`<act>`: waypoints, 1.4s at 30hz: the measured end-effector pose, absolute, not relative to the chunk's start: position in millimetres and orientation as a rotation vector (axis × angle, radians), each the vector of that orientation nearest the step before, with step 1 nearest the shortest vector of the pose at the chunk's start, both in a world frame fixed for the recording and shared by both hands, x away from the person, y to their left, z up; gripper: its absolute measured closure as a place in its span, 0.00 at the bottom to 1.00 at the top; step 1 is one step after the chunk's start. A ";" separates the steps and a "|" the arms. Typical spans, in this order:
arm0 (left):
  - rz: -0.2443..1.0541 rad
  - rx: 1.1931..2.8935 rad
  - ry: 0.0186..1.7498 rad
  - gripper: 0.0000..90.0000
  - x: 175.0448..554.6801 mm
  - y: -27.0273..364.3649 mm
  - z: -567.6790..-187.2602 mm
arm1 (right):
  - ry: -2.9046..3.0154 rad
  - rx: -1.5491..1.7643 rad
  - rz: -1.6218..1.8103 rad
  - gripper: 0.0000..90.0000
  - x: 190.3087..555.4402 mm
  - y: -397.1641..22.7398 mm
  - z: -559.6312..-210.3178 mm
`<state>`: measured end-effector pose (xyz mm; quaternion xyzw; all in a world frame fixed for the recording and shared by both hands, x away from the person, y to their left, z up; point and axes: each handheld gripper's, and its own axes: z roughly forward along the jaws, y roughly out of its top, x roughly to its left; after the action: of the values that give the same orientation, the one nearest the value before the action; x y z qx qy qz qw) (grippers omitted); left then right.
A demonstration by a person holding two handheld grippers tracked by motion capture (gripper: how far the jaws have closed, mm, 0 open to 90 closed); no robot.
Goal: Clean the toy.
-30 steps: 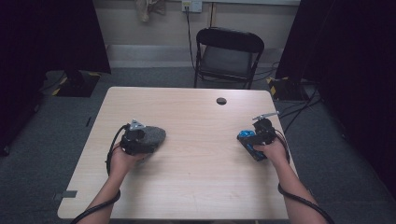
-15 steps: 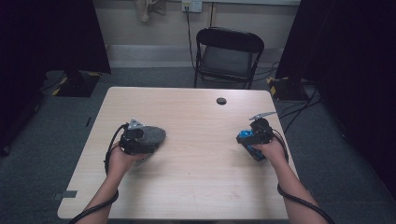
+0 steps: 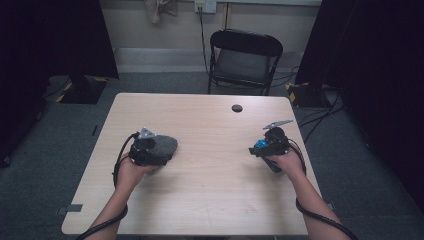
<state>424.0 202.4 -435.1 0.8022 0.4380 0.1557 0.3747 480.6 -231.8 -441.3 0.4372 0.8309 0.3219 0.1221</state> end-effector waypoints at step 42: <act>0.316 2.085 0.982 0.17 408.6 160.2 -431.6 | 2.517 1.119 1.078 0.15 455.9 -187.9 -433.8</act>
<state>408.6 160.2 -431.6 0.8227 0.3875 0.1247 0.3967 455.9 -187.9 -433.8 0.3768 0.8472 0.3630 0.0918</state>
